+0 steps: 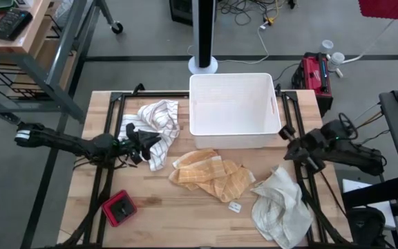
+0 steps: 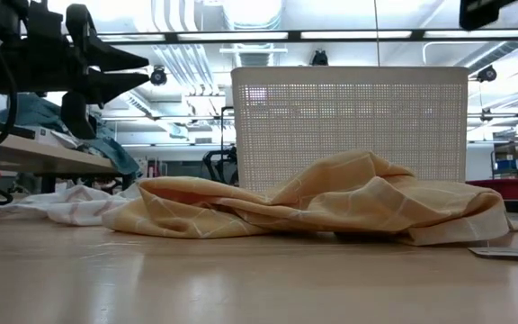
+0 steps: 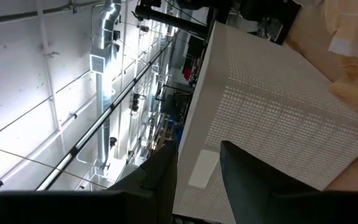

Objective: Fold towel
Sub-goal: Fold the yellow towel

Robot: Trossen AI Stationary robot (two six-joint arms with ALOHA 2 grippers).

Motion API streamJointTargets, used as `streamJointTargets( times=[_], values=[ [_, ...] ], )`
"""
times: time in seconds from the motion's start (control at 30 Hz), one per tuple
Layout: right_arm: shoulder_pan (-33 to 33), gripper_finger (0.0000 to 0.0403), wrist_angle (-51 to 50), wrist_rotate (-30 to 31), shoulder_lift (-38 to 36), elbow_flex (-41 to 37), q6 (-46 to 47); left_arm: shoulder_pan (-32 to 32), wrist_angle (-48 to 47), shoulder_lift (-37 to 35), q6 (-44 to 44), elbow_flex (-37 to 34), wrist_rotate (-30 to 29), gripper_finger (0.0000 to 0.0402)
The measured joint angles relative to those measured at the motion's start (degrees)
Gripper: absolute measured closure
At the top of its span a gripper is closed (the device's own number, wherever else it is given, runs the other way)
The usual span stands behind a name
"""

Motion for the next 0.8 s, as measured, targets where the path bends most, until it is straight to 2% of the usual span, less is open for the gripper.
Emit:
streamJointTargets(
  times=[0.17,0.4,0.47,0.57,0.67,0.73,0.8],
  values=[
    [0.00,0.0403,-9.89,1.09,3.09,7.11,-0.03,0.01,0.02,0.00,0.00,0.00,0.00,0.0288],
    [0.00,0.0403,-10.91,1.09,8.23,11.31,-0.38,0.01,1.51,0.02,-0.61,0.00,0.04,0.0288],
    [-0.01,0.0403,-10.83,1.07,9.57,12.01,-1.03,-0.07,4.99,0.04,-9.35,0.00,3.42,0.0288],
    [0.00,0.0403,-10.94,1.06,11.58,12.30,-1.54,-0.12,9.25,-0.08,-34.19,0.00,14.51,0.0288],
    [0.00,0.0403,-10.90,1.05,13.28,12.49,-2.17,-0.10,12.09,-0.17,-55.83,0.00,19.64,0.0288],
    [0.00,0.0403,-10.90,1.05,14.42,12.49,-2.14,-0.10,12.65,-0.10,-62.56,0.00,20.48,0.0288],
    [0.00,0.0403,-10.94,1.04,15.64,12.49,-2.07,-0.10,12.64,-0.04,-63.64,0.00,20.52,0.0288]
  ],
)
